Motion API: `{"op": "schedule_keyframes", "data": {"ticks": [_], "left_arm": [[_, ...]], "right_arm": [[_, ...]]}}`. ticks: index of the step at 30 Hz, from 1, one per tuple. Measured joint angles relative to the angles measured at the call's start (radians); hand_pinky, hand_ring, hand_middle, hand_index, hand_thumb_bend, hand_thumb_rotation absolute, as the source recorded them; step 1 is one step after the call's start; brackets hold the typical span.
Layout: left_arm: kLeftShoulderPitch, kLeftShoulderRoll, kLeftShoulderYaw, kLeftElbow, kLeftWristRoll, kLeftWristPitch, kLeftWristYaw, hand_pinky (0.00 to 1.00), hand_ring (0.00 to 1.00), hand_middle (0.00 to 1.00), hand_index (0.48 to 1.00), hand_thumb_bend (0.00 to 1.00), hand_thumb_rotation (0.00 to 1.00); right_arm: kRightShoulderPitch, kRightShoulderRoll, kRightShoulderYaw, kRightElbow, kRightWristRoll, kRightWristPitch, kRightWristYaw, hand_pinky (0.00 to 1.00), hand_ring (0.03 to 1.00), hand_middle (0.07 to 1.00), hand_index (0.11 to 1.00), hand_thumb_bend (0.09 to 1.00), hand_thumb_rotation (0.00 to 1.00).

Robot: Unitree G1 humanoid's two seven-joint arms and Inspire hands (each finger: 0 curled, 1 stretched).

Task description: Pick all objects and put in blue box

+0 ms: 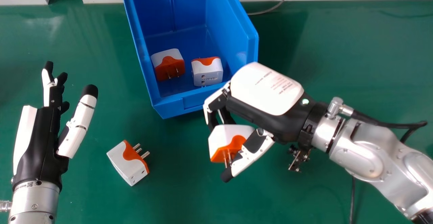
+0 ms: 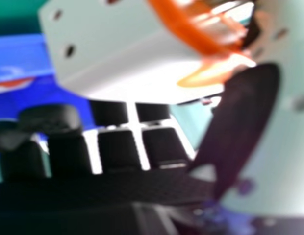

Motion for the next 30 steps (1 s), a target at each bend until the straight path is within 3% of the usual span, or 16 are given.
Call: {"op": "schedule_keyframes", "data": {"ticks": [4, 10, 16, 25, 30], "left_arm": [[-0.001, 0.0, 0.0, 0.001, 0.002, 0.0, 0.001, 0.94, 0.99, 0.98, 0.988, 0.44, 0.87], [-0.013, 0.0, -0.004, 0.016, 0.01, -0.005, 0.007, 0.94, 0.99, 0.98, 0.988, 0.44, 0.87], [-0.017, 0.0, -0.008, 0.041, 0.009, -0.021, 0.011, 0.94, 0.99, 0.98, 0.988, 0.44, 0.86], [-0.014, -0.002, -0.008, 0.04, -0.002, -0.029, 0.013, 0.94, 0.99, 0.98, 0.988, 0.46, 0.86], [-0.006, -0.004, -0.008, 0.037, -0.005, -0.031, 0.013, 0.94, 0.99, 0.98, 0.988, 0.46, 0.86]], "right_arm": [[-0.015, 0.041, -0.028, -0.04, 0.047, 0.016, 0.033, 0.02, 0.058, 0.115, 0.15, 0.298, 0.33], [-0.152, 0.122, -0.049, 0.026, 0.046, 0.03, 0.029, 0.02, 0.062, 0.121, 0.15, 0.306, 0.3], [-0.359, 0.237, -0.054, 0.263, -0.052, 0.092, -0.121, 0.01, 0.054, 0.114, 0.147, 0.317, 0.27], [-0.661, 0.425, 0.017, 0.729, -0.169, 0.239, -0.331, 0.02, 0.061, 0.121, 0.163, 0.316, 0.25], [-0.783, 0.513, 0.059, 0.931, -0.201, 0.339, -0.443, 0.03, 0.071, 0.141, 0.195, 0.315, 0.29]]}}
